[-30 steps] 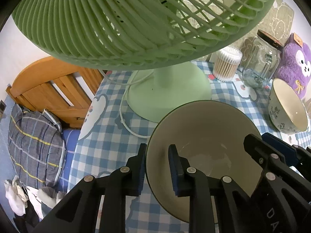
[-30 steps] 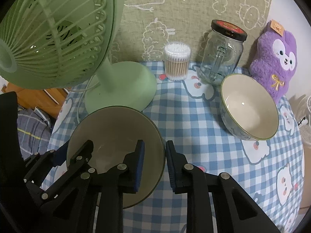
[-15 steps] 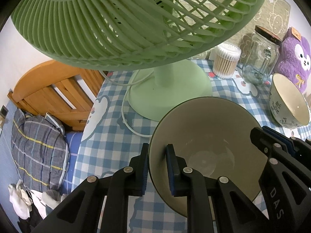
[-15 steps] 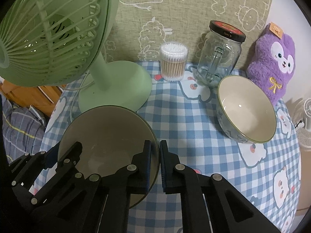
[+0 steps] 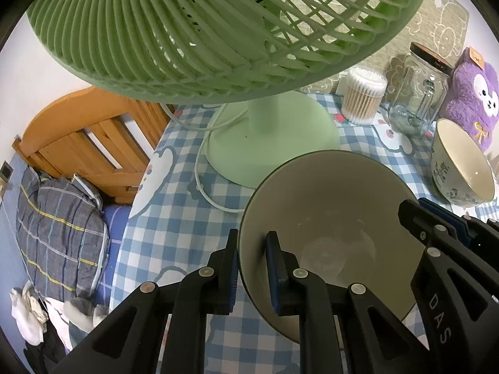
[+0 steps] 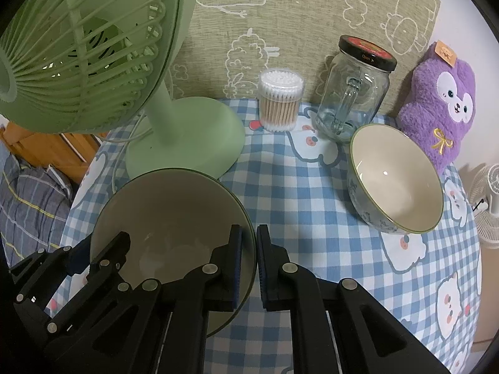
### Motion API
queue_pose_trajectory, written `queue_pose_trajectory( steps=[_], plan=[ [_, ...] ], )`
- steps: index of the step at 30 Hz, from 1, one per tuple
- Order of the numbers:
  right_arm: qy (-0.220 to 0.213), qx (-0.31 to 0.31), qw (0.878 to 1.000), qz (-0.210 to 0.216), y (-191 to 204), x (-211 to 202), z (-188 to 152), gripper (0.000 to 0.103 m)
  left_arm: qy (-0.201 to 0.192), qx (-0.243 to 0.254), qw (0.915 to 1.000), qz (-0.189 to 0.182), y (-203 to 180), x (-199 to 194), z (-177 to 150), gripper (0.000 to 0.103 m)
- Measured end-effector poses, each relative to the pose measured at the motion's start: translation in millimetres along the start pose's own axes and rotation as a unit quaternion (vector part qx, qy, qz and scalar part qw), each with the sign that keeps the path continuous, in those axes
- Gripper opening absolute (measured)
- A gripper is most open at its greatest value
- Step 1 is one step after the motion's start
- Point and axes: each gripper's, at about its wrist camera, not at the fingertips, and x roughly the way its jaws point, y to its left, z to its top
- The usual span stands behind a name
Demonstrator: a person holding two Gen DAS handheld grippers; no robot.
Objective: Organize plates and bowls
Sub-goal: 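Lift and carry the white bowl with both tools toward the plate stack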
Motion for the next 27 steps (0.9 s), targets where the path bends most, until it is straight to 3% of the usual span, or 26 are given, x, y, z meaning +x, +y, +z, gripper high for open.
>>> queue_pose_trajectory(
  steps=[27],
  plan=[
    [0.023, 0.014, 0.999, -0.018, 0.6, -45.2, -39.3, 0.012, 0.029, -0.005, 0.999, -0.034, -3.5, -36.3, -37.3, 0.012]
  ],
)
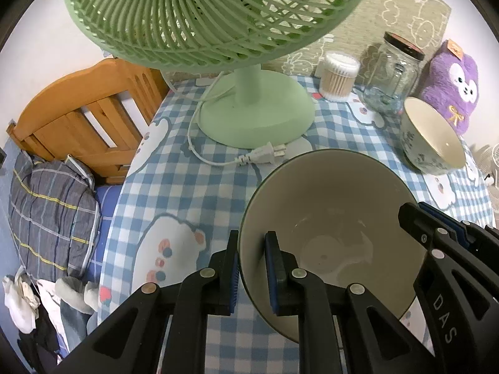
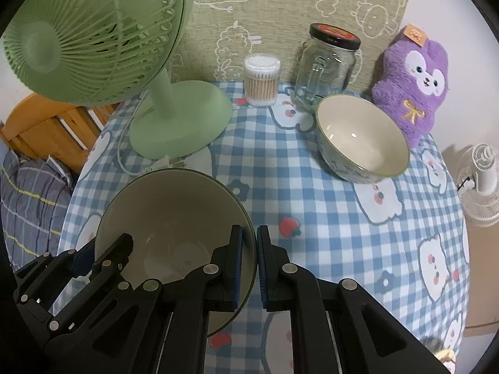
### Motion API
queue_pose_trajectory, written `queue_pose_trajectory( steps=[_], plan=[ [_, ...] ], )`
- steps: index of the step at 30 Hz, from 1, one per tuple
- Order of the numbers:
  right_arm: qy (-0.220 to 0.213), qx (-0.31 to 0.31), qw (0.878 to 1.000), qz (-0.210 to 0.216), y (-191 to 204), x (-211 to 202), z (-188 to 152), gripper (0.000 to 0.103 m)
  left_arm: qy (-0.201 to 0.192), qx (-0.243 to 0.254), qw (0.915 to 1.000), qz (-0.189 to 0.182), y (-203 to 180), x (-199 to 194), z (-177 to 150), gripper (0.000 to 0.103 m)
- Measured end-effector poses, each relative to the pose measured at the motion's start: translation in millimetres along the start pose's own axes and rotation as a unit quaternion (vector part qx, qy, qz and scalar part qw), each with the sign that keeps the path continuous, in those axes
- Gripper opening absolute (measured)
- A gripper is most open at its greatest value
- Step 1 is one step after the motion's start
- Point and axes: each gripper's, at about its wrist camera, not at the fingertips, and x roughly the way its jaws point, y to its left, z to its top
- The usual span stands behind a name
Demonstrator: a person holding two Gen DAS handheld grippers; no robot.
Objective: Organize plates and bowls
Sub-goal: 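Lift and carry the white bowl with both tools toward the plate stack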
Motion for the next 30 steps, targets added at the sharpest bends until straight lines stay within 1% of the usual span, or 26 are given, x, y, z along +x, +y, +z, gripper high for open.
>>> queue_pose_trajectory(
  steps=[11, 23, 26, 30],
  plan=[
    [-0.005, 0.013, 1.0, -0.006, -10.2, -35.2, -30.7, 0.012, -0.006, 0.012, 0.9999, -0.007, -6.9, -31.5, -25.0, 0.012],
    [-0.03, 0.04, 0.999, -0.016, -19.8, -100.5, -57.9, 0.012, -0.03, 0.027, 0.999, -0.02, -12.1, -88.3, -43.7, 0.012],
    [-0.041, 0.043, 0.998, -0.031, -22.1, -120.3, -65.7, 0.012, -0.037, 0.037, 0.9983, -0.026, -15.8, -103.4, -49.3, 0.012],
    [-0.043, 0.052, 0.997, -0.033, -28.3, -138.2, -74.7, 0.012, -0.051, 0.05, 0.9971, -0.029, -20.7, -122.1, -56.7, 0.012]
  ],
)
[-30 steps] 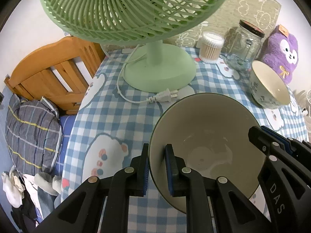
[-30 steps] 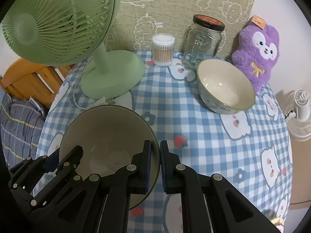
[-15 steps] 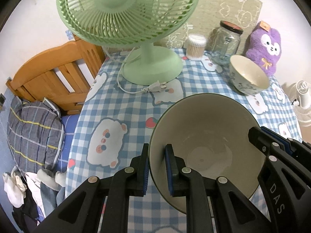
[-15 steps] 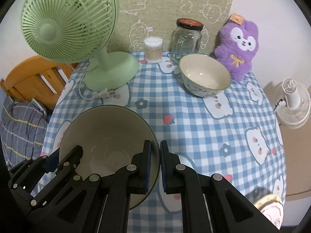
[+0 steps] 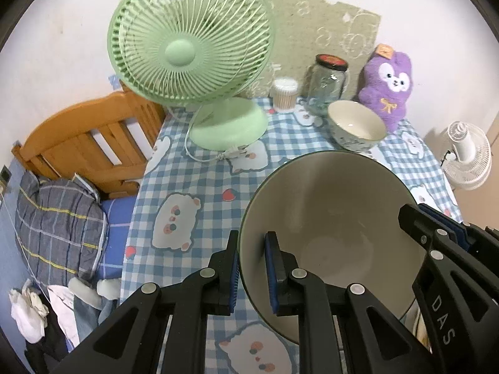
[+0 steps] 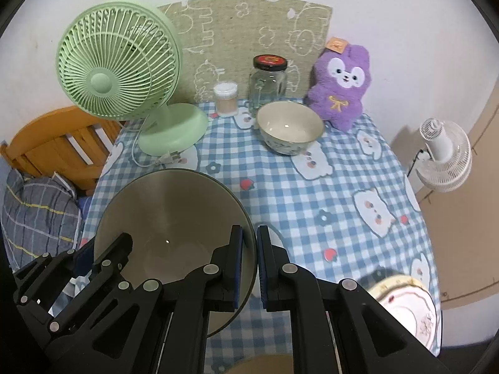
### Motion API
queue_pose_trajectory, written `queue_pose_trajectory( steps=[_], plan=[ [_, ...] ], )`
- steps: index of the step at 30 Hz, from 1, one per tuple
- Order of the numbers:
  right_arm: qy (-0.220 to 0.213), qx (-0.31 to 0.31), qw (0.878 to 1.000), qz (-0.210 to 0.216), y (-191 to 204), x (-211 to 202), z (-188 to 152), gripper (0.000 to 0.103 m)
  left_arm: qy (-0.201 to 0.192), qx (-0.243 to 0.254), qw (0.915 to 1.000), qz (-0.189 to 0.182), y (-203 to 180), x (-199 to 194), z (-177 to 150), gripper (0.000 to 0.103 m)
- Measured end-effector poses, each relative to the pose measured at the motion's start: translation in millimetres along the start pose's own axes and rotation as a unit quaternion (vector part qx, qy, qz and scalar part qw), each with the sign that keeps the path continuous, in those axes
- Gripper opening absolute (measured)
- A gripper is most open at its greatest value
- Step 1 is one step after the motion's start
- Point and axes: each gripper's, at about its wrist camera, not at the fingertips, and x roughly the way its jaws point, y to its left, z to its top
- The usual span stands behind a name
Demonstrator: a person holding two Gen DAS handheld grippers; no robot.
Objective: Organize plates and bowls
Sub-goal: 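Lift and carry the white bowl with both tools toward the plate stack, then lower the white bowl onto the cloth beside the plate stack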
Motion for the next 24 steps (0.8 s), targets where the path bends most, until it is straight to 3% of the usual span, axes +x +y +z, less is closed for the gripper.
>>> queue_pose_trajectory(
  steps=[13, 24],
  plan=[
    [-0.009, 0.005, 1.0, -0.006, -25.9, -49.8, -19.1, 0.012, -0.021, 0.014, 0.9997, -0.003, -23.5, -45.8, -16.0, 0.012],
    [-0.007, -0.014, 1.0, 0.008, -48.9, -71.6, -39.4, 0.012, -0.015, -0.01, 0.9998, 0.008, -46.1, -69.4, -39.5, 0.012]
  ],
)
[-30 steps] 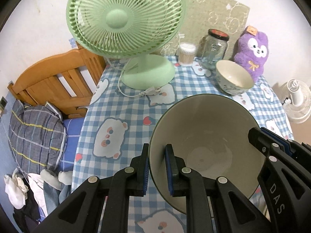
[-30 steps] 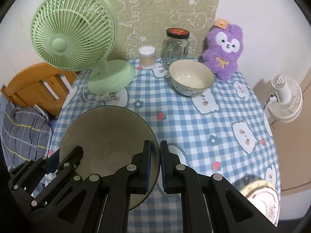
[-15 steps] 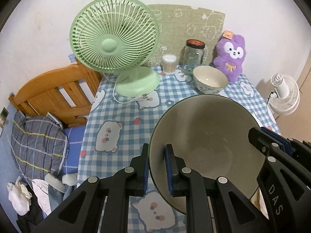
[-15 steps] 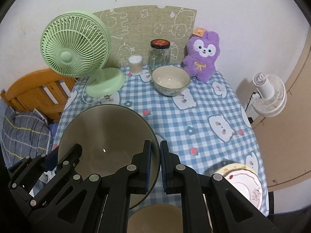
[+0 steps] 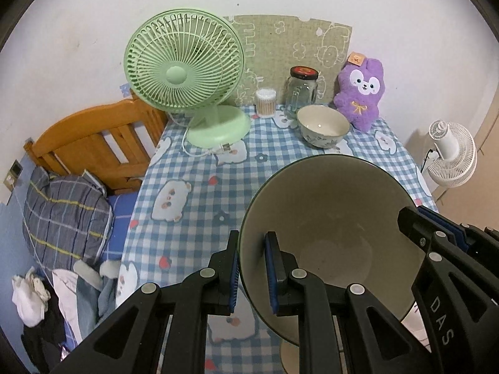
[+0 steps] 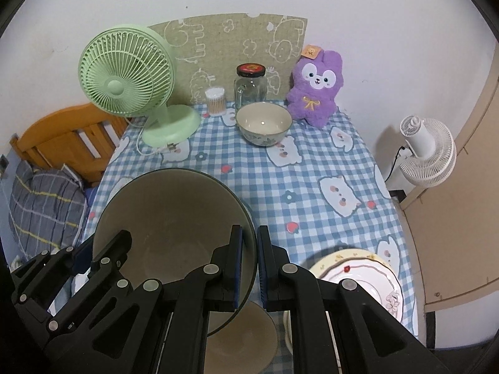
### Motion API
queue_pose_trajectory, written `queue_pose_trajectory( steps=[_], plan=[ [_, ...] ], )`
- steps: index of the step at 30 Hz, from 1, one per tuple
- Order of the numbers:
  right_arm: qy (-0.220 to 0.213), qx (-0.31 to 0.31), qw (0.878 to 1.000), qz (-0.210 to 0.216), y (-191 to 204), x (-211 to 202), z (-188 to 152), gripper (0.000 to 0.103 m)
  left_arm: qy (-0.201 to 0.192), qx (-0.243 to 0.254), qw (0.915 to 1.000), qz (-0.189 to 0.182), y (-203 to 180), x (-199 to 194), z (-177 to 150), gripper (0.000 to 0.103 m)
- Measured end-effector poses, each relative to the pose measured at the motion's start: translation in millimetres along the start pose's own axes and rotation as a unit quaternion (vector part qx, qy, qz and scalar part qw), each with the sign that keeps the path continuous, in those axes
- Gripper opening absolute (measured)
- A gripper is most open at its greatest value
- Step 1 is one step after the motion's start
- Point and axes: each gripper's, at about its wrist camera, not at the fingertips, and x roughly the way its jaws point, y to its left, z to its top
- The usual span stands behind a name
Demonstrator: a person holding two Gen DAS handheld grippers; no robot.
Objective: Organize plates and bowls
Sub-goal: 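Lower the white bowl onto the cloth beside the plate stack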
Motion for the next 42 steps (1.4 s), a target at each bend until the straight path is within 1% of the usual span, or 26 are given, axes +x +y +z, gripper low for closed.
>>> queue_pose_trajectory(
  steps=[4, 13, 23, 31, 37, 42],
  plan=[
    [0.009, -0.008, 1.0, 0.005, -8.4, -1.4, -13.0, 0.012, 0.003, -0.007, 1.0, 0.003, -7.6, -4.2, -14.2, 0.012],
    [0.031, -0.014, 0.999, 0.01, -25.2, 4.2, -42.8, 0.012, 0.024, -0.016, 0.9996, 0.008, -25.1, -1.6, -43.3, 0.012],
    [0.054, -0.025, 0.998, 0.012, -29.2, 15.4, -64.6, 0.012, 0.044, -0.027, 0.9986, 0.01, -30.7, 6.5, -69.3, 0.012],
    [0.076, -0.028, 0.997, 0.014, -27.2, 31.5, -76.9, 0.012, 0.061, -0.024, 0.9977, 0.015, -31.0, 17.9, -81.2, 0.012],
    [0.09, -0.032, 0.995, 0.01, -24.8, 43.5, -79.1, 0.012, 0.073, -0.028, 0.9969, 0.013, -29.7, 29.3, -85.4, 0.012],
    [0.105, -0.033, 0.994, 0.007, -22.2, 55.7, -84.1, 0.012, 0.086, -0.017, 0.996, 0.015, -30.0, 39.5, -89.6, 0.012]
  ],
)
